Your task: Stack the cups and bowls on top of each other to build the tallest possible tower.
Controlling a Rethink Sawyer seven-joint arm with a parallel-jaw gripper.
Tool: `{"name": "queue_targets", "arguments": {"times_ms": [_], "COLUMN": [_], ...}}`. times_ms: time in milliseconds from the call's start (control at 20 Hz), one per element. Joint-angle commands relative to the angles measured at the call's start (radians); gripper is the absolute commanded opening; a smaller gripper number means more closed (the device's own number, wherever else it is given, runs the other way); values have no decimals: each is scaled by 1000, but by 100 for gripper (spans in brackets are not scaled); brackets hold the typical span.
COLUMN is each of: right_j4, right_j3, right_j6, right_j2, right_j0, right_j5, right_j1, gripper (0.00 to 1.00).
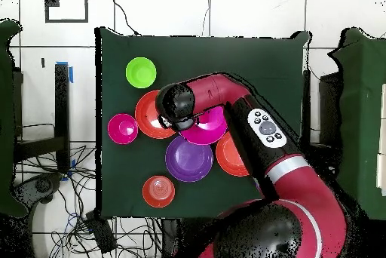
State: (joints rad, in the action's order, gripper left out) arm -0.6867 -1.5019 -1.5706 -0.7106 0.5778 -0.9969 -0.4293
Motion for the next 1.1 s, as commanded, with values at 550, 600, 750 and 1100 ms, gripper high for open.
{"name": "queue_targets", "arguments": {"times_ms": [550, 600, 750, 1100], "right_j4": [60, 52, 59, 73], "right_j3": [-41, -53, -68, -55], "right_j6": [-440, -423, -380, -357], "right_j2": [202, 196, 169, 159], "right_j0": [-101, -89, -52, -43], "right_j5": [423, 437, 426, 392], "right_j1": [-36, -38, -41, -33], "gripper": [100, 100, 100, 100]}}
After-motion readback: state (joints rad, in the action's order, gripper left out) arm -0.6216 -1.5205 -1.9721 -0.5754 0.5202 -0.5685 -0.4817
